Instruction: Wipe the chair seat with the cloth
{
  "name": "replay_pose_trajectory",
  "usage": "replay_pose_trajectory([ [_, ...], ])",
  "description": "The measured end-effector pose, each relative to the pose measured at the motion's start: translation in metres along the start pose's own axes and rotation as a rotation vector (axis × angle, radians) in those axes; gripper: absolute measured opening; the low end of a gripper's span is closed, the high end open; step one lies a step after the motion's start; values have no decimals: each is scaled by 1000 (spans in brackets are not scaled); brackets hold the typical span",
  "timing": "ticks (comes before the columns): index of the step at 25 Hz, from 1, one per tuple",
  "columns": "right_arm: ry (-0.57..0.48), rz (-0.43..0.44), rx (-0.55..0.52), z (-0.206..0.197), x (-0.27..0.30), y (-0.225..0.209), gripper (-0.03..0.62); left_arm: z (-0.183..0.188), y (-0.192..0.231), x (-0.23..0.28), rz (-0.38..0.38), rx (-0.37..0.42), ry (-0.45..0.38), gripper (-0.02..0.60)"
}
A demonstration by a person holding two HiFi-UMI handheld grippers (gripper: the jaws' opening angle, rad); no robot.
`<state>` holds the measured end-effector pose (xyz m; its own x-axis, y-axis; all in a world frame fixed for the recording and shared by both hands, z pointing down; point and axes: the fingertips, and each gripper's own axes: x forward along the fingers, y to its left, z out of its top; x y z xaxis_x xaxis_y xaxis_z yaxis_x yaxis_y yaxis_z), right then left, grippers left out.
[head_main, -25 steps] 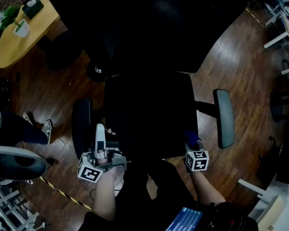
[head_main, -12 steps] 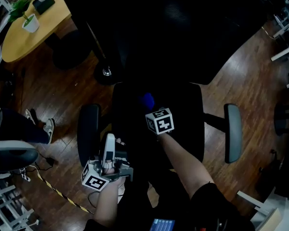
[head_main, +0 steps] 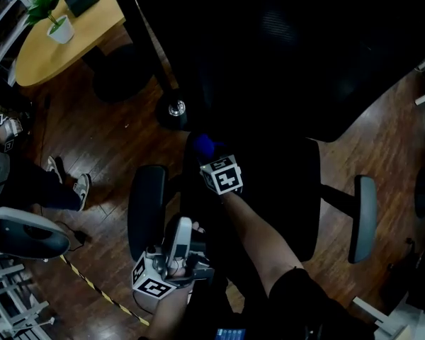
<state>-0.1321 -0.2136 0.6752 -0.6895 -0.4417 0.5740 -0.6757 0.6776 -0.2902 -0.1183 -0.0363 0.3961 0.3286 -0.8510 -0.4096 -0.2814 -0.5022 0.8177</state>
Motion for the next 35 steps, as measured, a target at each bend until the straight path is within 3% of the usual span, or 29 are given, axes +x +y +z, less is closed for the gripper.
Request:
replay_pose_trajectory([
  [3, -5, -51, 19, 1, -8, -22, 80, 3, 2, -1, 8, 1, -7, -6],
  [7, 26, -199, 53, -16, -48, -98, 80, 4, 5, -2, 14, -3, -2, -6],
  [13, 134, -536, 105, -52, -190, -227, 80, 1, 5, -2, 14, -8, 10, -6],
  [17, 115, -660, 193, -64, -255, -264, 80, 2, 5, -5, 17, -10, 8, -8],
  [21, 58, -658, 212, -83, -263, -289, 80, 0, 5, -3, 24, -5, 15, -8],
  [25, 33, -660, 225, -82, -262, -286, 80, -1, 5, -2, 18, -9, 20, -8],
  [28, -112, -598, 308, -57, -258, -269, 80, 0, 5, 0, 11, -20, 16, -6],
  [31, -177, -467, 283, -28, -221, -219, 80, 1, 5, -1, 7, -27, 14, -8],
  [35, -140, -226, 194, -10, -135, -98, 80, 5, 0, -4, 3, -30, 6, -8],
])
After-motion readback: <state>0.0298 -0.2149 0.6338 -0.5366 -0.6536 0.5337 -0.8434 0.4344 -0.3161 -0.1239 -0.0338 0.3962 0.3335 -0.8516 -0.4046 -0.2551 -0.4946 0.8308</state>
